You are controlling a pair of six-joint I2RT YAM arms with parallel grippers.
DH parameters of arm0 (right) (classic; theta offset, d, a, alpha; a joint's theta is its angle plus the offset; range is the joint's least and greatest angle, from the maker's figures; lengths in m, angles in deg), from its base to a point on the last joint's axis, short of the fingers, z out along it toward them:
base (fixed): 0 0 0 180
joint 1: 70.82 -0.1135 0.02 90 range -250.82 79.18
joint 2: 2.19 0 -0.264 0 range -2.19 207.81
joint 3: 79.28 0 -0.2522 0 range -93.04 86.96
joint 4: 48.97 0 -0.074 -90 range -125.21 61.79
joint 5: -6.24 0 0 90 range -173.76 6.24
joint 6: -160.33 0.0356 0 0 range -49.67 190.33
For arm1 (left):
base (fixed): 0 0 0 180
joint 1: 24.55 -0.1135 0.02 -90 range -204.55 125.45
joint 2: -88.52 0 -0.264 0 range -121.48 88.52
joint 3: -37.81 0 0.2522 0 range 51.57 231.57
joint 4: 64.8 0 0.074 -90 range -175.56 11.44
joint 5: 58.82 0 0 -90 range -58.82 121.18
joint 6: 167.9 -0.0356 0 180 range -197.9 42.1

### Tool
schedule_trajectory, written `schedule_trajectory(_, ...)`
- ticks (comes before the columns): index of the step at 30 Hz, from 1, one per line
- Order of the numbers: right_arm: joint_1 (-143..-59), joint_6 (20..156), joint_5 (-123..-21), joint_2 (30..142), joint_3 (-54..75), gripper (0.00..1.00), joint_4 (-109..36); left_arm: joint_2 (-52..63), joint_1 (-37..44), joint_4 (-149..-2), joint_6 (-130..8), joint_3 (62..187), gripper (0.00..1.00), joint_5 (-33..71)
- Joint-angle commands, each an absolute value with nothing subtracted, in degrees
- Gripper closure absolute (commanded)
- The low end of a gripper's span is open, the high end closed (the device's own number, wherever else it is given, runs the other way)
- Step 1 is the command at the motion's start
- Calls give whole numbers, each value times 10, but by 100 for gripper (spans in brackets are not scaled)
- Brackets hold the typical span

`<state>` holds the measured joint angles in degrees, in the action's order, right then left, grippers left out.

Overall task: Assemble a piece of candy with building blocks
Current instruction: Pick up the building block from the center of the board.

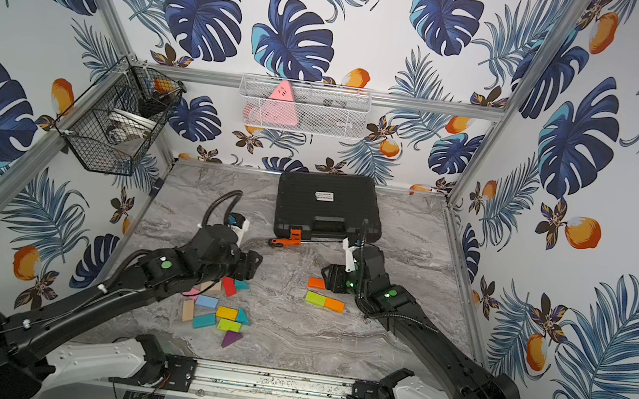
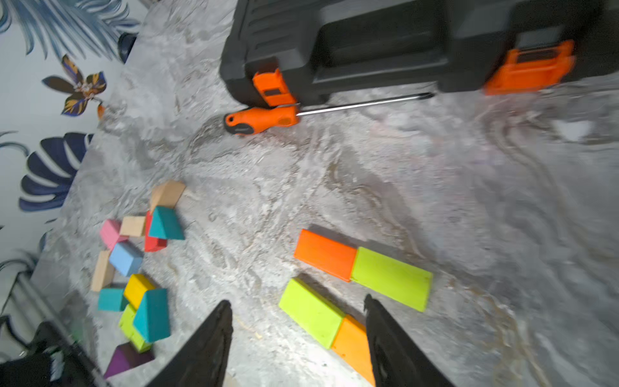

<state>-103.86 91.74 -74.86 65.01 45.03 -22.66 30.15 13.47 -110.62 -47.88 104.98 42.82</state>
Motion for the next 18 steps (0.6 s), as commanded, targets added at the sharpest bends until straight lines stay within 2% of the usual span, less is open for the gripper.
schedule_trajectory(1,-1090,931,-707,703,410,36,-215,352,116,-1202,-496,1060,30,467)
schedule_trajectory(8,-1214,963,-706,857,310,40,-239,458,116,-1267,-509,1055,30,542)
schedule_trajectory(18,-1285,1008,-687,1010,225,43,-275,529,116,-1270,-542,1042,32,562)
